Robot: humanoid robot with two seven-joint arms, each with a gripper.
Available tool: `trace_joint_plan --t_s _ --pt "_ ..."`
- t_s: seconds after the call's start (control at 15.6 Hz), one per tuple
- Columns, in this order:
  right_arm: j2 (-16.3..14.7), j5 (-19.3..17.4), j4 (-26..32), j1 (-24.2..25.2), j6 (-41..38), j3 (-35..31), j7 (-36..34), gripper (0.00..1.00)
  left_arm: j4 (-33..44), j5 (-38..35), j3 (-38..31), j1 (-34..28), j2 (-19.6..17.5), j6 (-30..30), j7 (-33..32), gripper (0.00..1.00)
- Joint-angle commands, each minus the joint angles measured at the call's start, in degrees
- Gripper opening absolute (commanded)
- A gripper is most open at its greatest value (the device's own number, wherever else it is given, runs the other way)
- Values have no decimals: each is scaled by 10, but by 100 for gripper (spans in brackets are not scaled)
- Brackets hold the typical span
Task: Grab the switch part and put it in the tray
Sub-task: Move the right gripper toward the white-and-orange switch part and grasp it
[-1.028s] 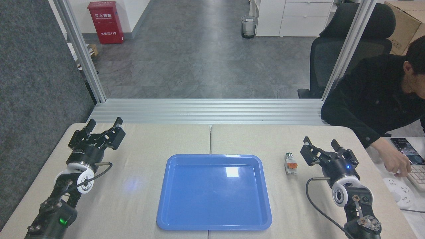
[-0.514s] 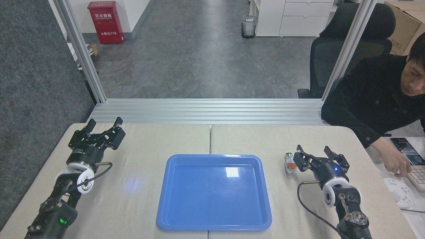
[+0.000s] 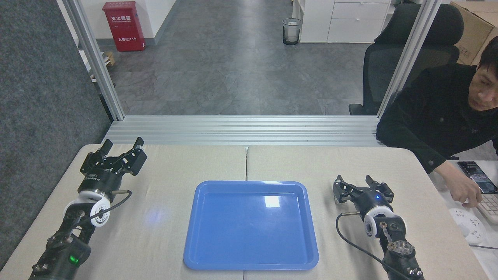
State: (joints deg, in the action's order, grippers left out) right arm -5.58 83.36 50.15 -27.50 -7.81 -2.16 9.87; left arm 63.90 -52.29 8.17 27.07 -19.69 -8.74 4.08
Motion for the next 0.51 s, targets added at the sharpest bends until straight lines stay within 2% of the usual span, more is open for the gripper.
trace_joint_plan --t_s 0.0,0.13,0.32,0.39,0.45 --pt "28 5 -112 -17 2 51 -12 89 0 0 0 0 0 -1 0 100" --pt "29 6 -112 -16 4 51 -12 87 0 0 0 0 0 0 0 100" --pt "28 5 -142 -16 8 52 -11 75 0 0 0 0 0 0 0 100" --pt "29 5 -142 -11 3 55 -12 52 0 0 0 0 0 0 0 100" --pt "31 -3 -134 -3 5 54 -13 1 0 0 0 0 0 0 0 100"
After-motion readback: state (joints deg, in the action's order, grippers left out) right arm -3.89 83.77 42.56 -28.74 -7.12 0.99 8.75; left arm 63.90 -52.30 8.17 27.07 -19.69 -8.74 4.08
